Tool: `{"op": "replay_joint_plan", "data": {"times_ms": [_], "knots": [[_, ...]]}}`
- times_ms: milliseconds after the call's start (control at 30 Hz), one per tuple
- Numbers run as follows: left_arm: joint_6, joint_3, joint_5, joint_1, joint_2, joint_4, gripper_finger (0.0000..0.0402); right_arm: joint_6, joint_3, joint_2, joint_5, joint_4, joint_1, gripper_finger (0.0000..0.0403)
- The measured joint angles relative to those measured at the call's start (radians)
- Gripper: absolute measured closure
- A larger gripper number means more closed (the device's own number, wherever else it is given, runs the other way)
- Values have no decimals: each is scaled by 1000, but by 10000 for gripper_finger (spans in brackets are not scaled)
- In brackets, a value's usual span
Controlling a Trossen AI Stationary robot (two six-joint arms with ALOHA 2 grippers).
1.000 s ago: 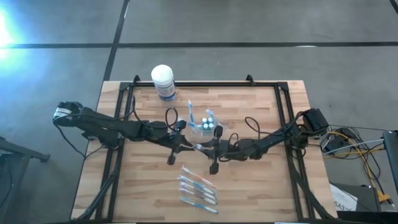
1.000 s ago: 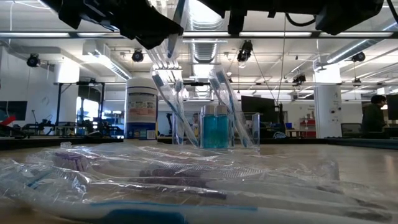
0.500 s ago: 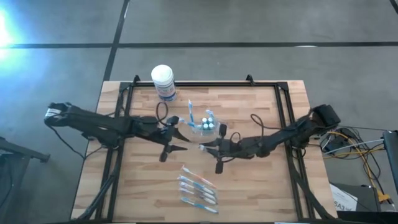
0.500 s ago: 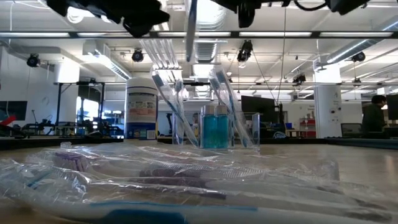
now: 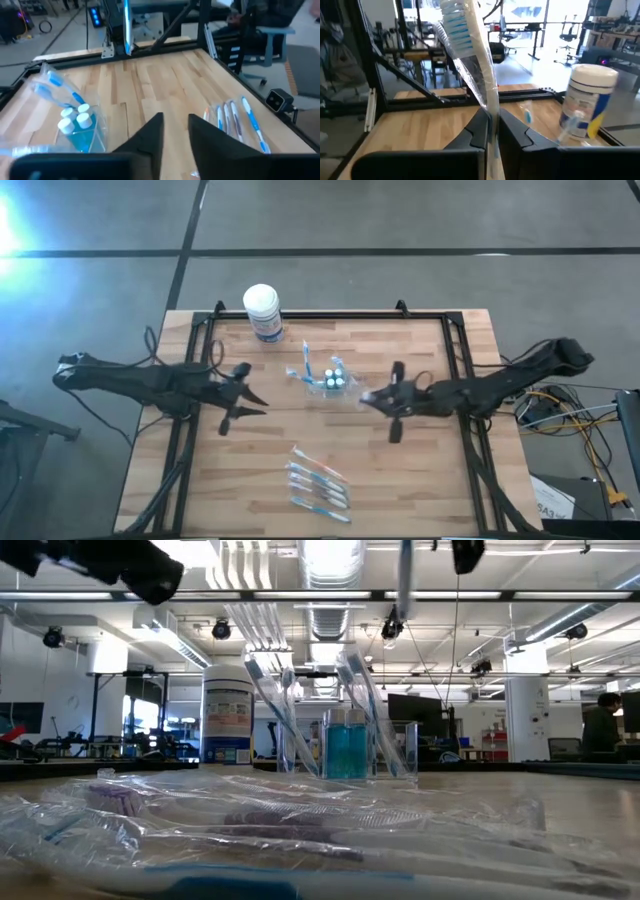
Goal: Pick & Place toothbrushing station
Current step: Put the blue toothbrush in the transparent organizer
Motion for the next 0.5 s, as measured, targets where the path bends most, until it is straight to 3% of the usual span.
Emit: {"op": "replay_joint_plan", "data": {"times_ms": [167, 500], "knots": [[-55, -154, -3, 0, -169, 59, 389, 42, -154, -182, 48, 0, 0, 389], [-121, -322, 30, 0, -424, 87, 396, 74, -418, -427, 63, 153, 0, 390]]}}
